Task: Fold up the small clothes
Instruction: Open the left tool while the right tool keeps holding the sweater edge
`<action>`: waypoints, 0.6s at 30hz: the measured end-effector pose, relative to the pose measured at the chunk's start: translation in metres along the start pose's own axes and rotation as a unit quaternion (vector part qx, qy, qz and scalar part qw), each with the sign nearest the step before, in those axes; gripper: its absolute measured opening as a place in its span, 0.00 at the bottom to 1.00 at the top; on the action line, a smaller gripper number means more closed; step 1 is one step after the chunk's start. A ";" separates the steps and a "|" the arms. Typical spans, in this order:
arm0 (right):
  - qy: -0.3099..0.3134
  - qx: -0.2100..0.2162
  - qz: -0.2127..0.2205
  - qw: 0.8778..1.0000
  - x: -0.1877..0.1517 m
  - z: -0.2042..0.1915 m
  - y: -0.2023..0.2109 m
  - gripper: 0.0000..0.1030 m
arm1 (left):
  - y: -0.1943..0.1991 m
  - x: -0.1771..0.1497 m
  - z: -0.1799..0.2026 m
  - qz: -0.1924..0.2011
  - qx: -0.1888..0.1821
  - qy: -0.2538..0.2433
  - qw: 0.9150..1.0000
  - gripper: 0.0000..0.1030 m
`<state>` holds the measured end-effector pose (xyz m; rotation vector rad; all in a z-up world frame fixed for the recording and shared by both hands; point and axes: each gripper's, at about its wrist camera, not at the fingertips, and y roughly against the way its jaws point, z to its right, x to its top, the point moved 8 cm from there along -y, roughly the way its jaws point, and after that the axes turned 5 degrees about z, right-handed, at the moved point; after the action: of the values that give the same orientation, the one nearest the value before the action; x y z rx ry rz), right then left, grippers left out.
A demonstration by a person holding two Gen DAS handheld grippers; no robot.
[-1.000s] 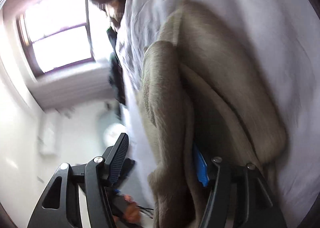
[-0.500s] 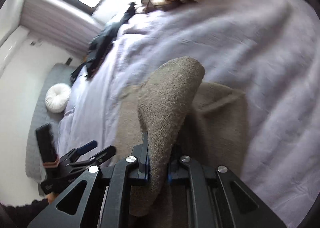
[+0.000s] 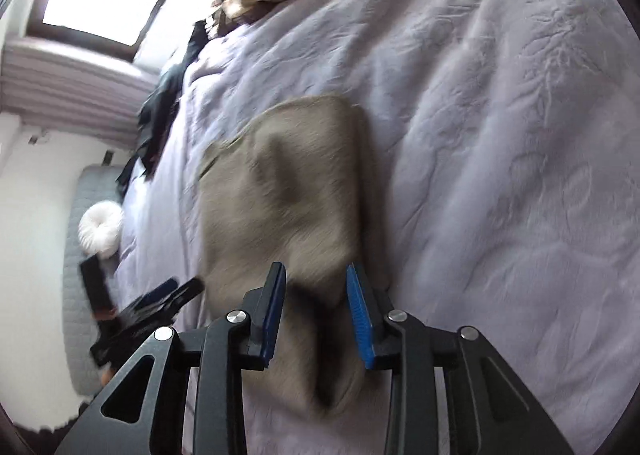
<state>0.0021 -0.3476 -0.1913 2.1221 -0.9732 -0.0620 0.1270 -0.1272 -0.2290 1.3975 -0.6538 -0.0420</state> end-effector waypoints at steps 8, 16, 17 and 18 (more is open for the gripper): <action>0.081 -0.089 -0.065 0.991 -0.050 0.000 -0.017 0.07 | -0.006 -0.048 0.019 -0.032 -0.006 -0.012 0.999 1.00; -0.009 -0.093 -0.054 0.994 -0.058 0.043 -0.029 0.12 | -0.016 -0.078 0.013 -0.062 -0.009 0.039 0.997 1.00; -0.019 -0.094 -0.052 0.994 -0.060 0.047 -0.027 0.13 | -0.016 -0.079 0.013 -0.062 -0.009 0.041 0.997 1.00; -0.031 -0.098 -0.047 0.994 -0.059 0.048 -0.022 0.13 | -0.015 -0.079 0.013 -0.062 -0.007 0.040 0.997 1.00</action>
<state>-0.0427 -0.3304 -0.2544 1.9936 -0.8666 -0.2618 0.0612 -0.1100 -0.2742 1.4176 -0.4990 -0.0897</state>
